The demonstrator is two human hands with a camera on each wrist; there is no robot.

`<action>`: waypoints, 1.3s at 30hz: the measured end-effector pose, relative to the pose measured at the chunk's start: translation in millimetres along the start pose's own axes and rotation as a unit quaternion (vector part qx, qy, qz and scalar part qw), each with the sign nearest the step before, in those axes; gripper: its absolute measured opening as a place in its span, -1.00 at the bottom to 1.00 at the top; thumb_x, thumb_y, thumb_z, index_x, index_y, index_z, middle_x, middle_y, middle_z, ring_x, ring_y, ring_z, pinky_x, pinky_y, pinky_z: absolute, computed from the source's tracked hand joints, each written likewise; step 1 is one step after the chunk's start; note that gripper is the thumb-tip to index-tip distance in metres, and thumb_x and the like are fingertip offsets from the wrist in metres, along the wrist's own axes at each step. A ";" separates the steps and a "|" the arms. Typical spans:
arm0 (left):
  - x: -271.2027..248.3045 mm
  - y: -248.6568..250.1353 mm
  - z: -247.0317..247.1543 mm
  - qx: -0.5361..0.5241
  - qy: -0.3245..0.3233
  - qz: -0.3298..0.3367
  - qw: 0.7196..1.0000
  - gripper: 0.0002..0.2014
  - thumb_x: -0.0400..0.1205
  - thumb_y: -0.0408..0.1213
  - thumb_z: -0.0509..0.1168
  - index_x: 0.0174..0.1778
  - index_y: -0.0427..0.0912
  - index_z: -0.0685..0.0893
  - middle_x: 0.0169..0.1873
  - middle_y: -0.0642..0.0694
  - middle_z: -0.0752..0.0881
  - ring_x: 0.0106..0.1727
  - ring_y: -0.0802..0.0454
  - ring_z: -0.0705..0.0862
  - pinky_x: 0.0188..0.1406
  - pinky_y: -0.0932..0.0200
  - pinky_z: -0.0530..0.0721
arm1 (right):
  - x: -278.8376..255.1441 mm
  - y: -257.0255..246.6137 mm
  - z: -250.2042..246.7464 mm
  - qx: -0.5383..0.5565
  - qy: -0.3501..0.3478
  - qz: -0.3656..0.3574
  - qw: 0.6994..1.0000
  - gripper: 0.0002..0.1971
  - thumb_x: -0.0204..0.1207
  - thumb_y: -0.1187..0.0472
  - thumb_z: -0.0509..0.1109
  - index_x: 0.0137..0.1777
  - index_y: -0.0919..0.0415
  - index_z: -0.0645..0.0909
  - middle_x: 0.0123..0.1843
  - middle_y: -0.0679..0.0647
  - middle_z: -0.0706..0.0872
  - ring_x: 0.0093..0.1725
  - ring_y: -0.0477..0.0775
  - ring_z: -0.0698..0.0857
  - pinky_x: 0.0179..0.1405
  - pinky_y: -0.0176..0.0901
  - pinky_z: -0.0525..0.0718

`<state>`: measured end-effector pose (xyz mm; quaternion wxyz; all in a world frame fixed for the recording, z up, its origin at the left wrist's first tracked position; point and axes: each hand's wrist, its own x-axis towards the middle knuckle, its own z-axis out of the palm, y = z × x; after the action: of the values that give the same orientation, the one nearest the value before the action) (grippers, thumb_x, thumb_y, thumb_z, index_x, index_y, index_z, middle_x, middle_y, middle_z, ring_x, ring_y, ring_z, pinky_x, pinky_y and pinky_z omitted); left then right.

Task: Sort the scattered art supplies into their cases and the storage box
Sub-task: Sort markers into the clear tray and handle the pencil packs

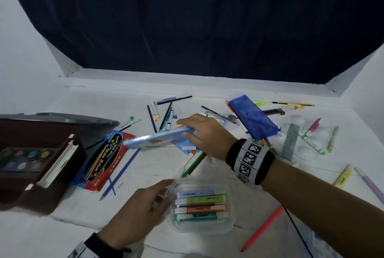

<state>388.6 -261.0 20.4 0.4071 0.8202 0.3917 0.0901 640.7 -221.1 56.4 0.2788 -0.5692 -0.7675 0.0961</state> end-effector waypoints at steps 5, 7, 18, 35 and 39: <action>1.7 2.9 0.2 0.035 0.005 0.004 0.999 -0.72 0.72 0.07 0.23 0.33 0.46 0.47 -0.05 0.50 0.70 0.00 0.47 0.70 -0.03 0.40 0.71 | -15.1 7.9 3.5 -0.029 -0.121 0.050 0.991 -0.55 0.69 -0.05 0.27 0.55 -0.05 0.47 0.51 0.03 0.53 0.46 0.02 0.50 0.46 0.04 0.48; 3.4 3.5 0.3 0.042 0.000 0.004 0.999 -0.67 0.67 0.16 0.20 0.37 0.41 0.50 -0.01 0.43 0.74 -0.01 0.45 0.72 -0.01 0.36 0.72 | -32.0 15.5 -3.1 -0.025 -0.099 0.083 0.991 -0.60 0.67 -0.04 0.30 0.49 -0.08 0.51 0.36 -0.02 0.61 0.30 -0.02 0.58 0.33 0.02 0.58; 18.6 4.9 -1.8 0.021 -0.020 0.014 0.999 -0.64 0.74 -0.19 0.30 0.24 0.49 0.54 0.00 0.45 0.74 -0.05 0.26 0.79 -0.09 0.14 0.81 | -123.9 77.6 -54.6 -0.156 -0.059 0.215 0.962 -0.80 0.56 0.20 0.41 0.15 0.02 0.69 0.08 -0.03 0.70 0.11 0.00 0.63 0.16 0.06 0.66; 23.0 1.2 -1.9 -0.044 0.003 -0.008 0.999 -0.64 0.64 -0.26 0.42 0.19 0.35 0.63 0.00 0.11 0.78 -0.04 0.13 0.81 -0.27 0.21 0.77 | -110.9 76.0 -43.7 -0.291 -0.256 0.173 0.905 -0.75 0.62 0.31 0.28 0.20 -0.01 0.51 0.18 0.01 0.60 0.26 0.12 0.51 0.20 0.16 0.50; 26.0 1.2 3.5 -0.061 0.000 0.007 0.998 -0.65 0.63 -0.24 0.44 0.20 0.35 0.66 0.02 0.12 0.79 -0.01 0.09 0.82 -0.13 0.06 0.84 | -113.5 69.0 -42.1 -0.285 -0.202 0.154 0.924 -0.72 0.62 0.36 0.22 0.21 -0.03 0.45 0.08 -0.02 0.64 0.16 0.10 0.59 0.21 0.15 0.50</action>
<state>408.6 -244.9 14.5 0.4559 0.7963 0.3798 0.1171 742.3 -310.5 22.9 -0.0747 -0.7047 -0.7050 0.0279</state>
